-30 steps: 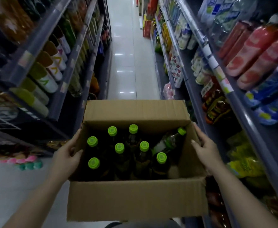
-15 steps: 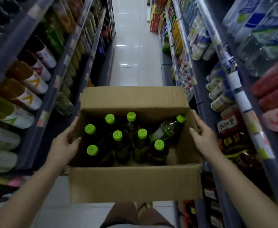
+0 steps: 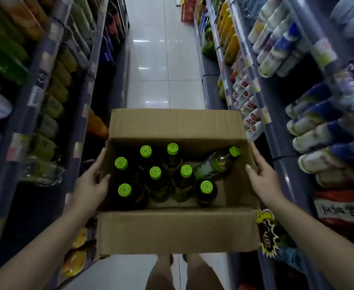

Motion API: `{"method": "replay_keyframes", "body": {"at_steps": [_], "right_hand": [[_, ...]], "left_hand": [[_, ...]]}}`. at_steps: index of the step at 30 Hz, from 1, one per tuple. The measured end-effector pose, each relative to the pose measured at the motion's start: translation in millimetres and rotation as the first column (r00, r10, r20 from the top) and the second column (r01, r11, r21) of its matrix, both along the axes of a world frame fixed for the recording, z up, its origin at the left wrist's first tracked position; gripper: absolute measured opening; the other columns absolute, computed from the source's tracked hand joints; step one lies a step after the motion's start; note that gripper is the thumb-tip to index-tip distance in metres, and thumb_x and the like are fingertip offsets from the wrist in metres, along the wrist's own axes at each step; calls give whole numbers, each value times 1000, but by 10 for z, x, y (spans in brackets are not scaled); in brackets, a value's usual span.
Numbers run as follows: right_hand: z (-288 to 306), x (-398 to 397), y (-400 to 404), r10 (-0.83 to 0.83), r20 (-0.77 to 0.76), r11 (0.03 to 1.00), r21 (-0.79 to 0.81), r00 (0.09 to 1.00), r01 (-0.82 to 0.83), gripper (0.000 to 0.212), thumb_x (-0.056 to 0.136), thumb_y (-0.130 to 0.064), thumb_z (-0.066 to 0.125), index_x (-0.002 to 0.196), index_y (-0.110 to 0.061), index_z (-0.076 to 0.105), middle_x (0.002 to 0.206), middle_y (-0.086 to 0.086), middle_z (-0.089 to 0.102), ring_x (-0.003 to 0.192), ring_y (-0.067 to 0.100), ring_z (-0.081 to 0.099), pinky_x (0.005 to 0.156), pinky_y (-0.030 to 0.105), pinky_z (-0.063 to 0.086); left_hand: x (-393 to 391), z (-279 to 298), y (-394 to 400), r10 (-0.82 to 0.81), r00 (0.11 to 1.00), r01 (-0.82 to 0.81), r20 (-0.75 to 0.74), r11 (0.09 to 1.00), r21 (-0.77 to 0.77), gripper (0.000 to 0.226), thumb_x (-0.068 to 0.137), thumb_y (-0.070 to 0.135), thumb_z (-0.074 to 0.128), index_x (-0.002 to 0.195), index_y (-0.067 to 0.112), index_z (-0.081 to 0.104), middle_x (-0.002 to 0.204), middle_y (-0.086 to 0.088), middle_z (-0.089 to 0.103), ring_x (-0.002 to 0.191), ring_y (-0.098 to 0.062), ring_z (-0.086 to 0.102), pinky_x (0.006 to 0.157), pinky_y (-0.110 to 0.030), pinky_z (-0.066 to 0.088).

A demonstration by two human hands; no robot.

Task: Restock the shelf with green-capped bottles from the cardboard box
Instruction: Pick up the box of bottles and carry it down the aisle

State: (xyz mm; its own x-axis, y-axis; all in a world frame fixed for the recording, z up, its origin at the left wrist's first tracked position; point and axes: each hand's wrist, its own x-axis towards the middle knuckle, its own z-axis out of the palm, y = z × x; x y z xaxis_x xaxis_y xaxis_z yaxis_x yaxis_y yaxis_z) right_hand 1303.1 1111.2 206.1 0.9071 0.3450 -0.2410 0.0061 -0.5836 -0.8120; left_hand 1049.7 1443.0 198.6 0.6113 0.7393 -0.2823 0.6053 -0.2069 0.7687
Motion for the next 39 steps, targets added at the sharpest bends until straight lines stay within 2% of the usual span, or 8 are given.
{"method": "replay_keyframes", "body": {"at_steps": [6,11,14,19,22,25,30,39], "right_hand": [[-1418,491,215,-1,-14,998,-69,1000,0,67,95,-6,52,142,-48,32,121,-23,55,103,3,55,82,11,41],[-2635,729,282,-11,-54,992,-122,998,4,60,94,-2,52,147,-27,35,139,7,54,124,25,51,102,29,41],[-3454,767,276,-19,-84,994,-105,996,10,59,95,0,48,147,-25,35,142,5,49,127,18,45,95,12,35],[-4462,804,288,-9,-100,992,-126,995,-3,66,94,3,49,147,-33,31,139,-4,47,127,17,46,96,9,34],[-4854,810,303,-8,-109,987,-160,994,-10,72,94,-2,50,141,-51,27,137,-5,51,124,15,48,101,25,36],[-5148,763,322,2,-106,984,-176,994,-21,72,95,-4,51,140,-54,24,136,-10,47,124,10,45,99,20,35],[-5488,676,355,-26,-134,984,-176,991,2,71,97,-7,49,135,-61,22,143,-9,43,127,10,40,106,30,32],[-5586,564,268,-110,-291,973,-225,950,44,59,98,-12,48,147,-39,28,137,-1,50,125,20,47,98,33,39]], "left_hand": [[550,-1286,83,82,997,-82,-1,989,-121,75,93,-3,50,133,59,38,128,6,60,111,-7,57,89,-23,46],[795,-2469,147,131,986,-141,-104,985,-95,71,89,-3,55,138,46,43,127,4,60,114,-11,57,97,-24,46],[887,-3259,145,156,974,-169,-165,983,-67,71,89,0,57,136,50,41,119,12,57,110,-7,55,90,-19,43],[941,-4230,149,172,962,-196,-214,976,-97,75,90,4,58,129,64,36,122,13,58,108,-6,55,89,-19,43],[969,-4630,175,163,963,-184,-215,980,-80,78,90,4,57,124,71,33,134,8,56,111,-6,52,99,-29,43],[955,-4942,184,115,974,-140,-197,984,-114,80,91,5,55,119,77,31,135,12,52,120,-16,55,103,-44,46],[887,-5322,182,91,980,-115,-180,985,-129,71,94,9,54,128,68,33,140,6,51,121,-16,53,98,-35,48],[715,-5463,41,130,973,-160,-193,975,-152,63,92,6,54,138,47,41,134,13,53,125,-15,51,99,-28,39]]}}
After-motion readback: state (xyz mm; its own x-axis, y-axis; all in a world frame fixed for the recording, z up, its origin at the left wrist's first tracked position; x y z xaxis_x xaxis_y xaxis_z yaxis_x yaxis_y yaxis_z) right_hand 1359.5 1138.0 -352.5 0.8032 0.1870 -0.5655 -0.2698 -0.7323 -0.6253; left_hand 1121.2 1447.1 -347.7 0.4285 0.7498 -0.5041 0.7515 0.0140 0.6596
